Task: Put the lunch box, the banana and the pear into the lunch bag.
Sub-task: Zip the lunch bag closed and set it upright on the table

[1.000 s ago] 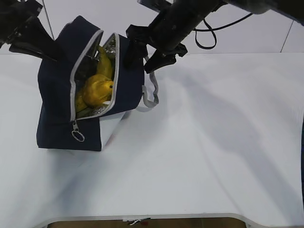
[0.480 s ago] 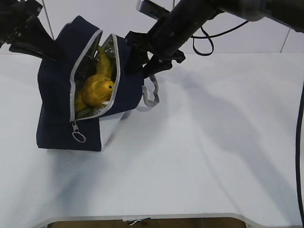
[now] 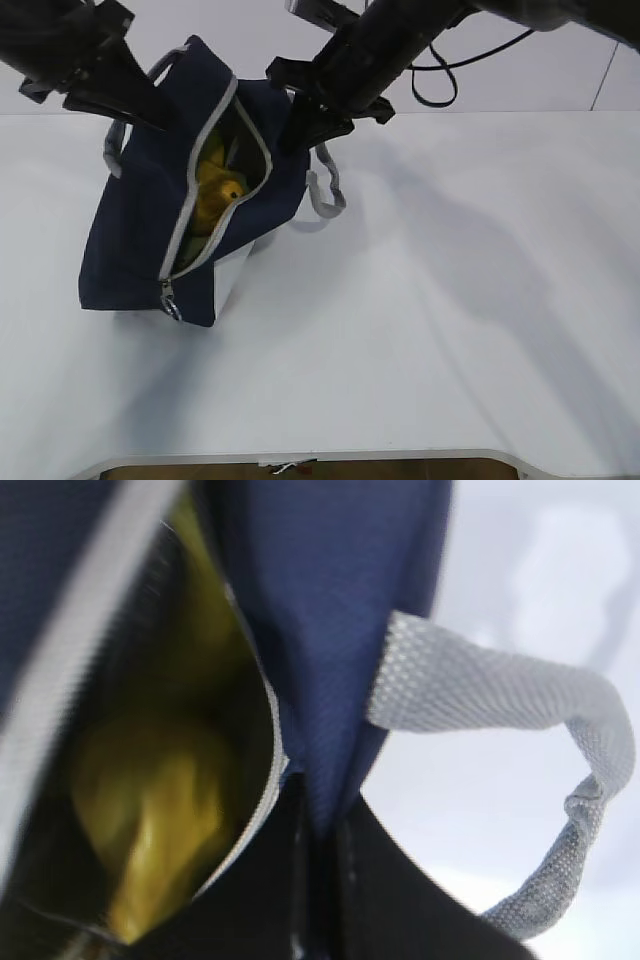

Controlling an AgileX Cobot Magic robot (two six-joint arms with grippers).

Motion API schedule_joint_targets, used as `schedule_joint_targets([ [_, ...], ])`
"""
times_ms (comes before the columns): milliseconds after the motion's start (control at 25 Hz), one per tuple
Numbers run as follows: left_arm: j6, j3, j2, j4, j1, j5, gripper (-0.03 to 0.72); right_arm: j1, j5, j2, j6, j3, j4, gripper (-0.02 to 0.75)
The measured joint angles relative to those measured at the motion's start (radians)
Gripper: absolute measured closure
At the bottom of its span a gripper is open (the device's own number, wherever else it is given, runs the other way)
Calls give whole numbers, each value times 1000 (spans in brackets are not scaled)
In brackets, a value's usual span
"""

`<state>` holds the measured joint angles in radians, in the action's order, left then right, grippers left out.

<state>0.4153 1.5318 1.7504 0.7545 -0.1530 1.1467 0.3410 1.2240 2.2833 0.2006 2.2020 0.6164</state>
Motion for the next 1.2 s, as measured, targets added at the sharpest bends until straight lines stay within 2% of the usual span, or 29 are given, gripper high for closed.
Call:
schedule_joint_targets([
  [200, 0, 0, 0, 99, -97, -100, 675, 0, 37, -104, -33, -2, -200, 725],
  [400, 0, 0, 6, 181, -143, -199, 675, 0, 51, -216, -39, -2, -332, 725],
  [880, 0, 0, 67, 246, -149, -248, 675, -2, 45, -252, -41, -89, -442, 725],
  [1200, 0, 0, 105, 273, -224, -250, 675, -2, 41, -250, -45, -130, -455, 725],
])
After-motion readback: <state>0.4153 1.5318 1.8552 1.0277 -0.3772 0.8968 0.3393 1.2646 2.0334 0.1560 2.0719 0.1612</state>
